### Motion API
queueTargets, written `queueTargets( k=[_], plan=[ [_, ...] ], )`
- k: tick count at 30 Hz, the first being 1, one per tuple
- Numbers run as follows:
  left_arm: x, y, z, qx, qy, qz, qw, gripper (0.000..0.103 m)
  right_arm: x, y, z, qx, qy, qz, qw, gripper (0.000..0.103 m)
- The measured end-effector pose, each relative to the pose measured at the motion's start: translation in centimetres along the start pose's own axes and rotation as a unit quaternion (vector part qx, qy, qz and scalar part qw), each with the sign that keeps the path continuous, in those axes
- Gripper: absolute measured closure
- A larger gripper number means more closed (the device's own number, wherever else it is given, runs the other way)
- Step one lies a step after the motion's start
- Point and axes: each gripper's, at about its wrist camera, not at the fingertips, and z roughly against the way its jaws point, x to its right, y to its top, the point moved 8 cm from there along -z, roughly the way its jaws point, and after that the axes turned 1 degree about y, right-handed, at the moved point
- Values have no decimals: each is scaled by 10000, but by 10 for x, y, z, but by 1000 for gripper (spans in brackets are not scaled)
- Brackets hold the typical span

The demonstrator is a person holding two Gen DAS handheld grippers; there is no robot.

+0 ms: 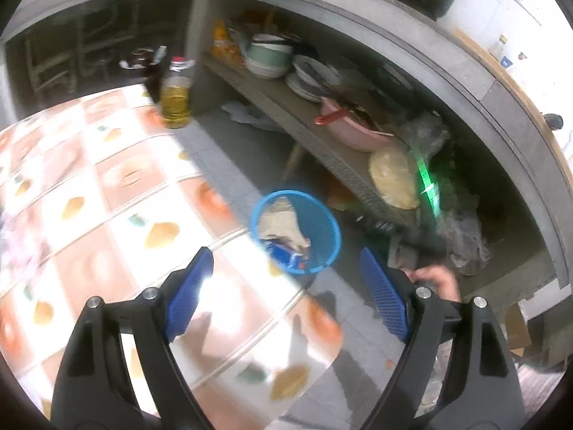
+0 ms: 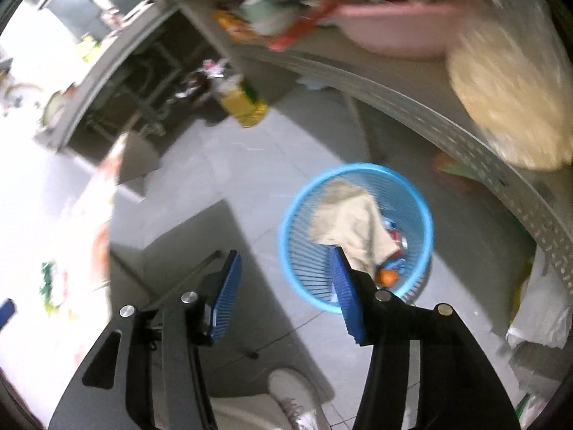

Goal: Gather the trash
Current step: 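Move both open tools back over the table toward the green can and plastic bag, then close the left tool on the green soda can while the right tool grasps the CAKE bag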

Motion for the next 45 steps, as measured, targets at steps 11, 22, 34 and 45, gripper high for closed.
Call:
queueTargets(
  k=[11, 22, 34, 45],
  plan=[
    [-96, -68, 90, 647, 1024, 419, 9917, 20, -180, -14, 52, -90, 1079, 1609, 9810, 35],
    [-188, -91, 156, 1152, 1608, 731, 9775, 20, -343, -84, 37, -880, 1894, 3115, 9270, 20],
    [-314, -25, 126, 175, 1931, 588, 9793, 14, -472, -134, -39, -1019, 1700, 5031, 8412, 9],
    [-358, -16, 67, -1211, 2223, 368, 9667, 15, -498, -147, -126, -1658, 1331, 5372, 8162, 9]
  ],
)
